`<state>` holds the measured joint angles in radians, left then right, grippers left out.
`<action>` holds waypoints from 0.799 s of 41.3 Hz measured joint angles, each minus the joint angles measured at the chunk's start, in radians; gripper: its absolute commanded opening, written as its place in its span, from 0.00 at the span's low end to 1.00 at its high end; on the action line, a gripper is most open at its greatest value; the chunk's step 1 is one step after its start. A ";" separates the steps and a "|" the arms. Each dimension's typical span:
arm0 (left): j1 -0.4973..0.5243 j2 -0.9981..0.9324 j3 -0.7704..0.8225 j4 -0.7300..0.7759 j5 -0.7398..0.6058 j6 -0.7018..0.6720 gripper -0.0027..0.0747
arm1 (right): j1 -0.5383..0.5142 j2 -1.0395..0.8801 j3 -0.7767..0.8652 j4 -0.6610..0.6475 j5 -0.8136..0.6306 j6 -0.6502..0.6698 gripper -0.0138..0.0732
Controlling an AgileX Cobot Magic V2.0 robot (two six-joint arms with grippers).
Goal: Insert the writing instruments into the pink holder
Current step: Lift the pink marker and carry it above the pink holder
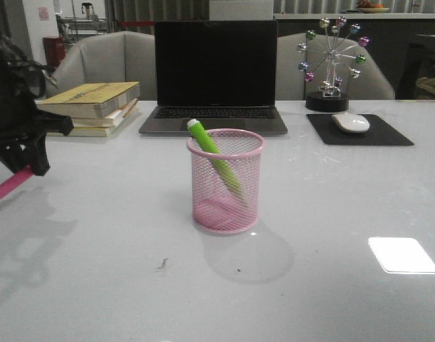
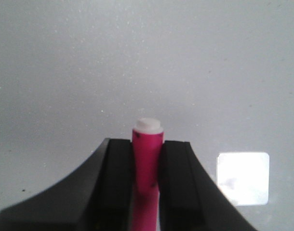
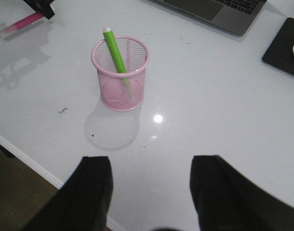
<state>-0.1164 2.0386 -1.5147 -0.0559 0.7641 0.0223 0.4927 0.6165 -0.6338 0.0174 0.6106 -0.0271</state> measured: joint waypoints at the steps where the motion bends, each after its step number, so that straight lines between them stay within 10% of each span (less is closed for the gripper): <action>1: 0.000 -0.015 0.017 -0.002 -0.016 0.000 0.15 | 0.000 0.000 0.000 0.000 0.000 0.000 0.71; 14: -0.090 -0.419 0.405 -0.013 -0.459 0.008 0.15 | 0.000 0.000 0.000 0.000 0.000 0.000 0.71; 33: -0.468 -0.647 0.907 -0.017 -1.473 0.002 0.15 | 0.000 0.000 0.000 0.000 0.000 0.000 0.71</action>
<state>-0.5841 1.3916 -0.6075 -0.0730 -0.7086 0.0242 0.4927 0.6165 -0.6338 0.0174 0.6106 -0.0271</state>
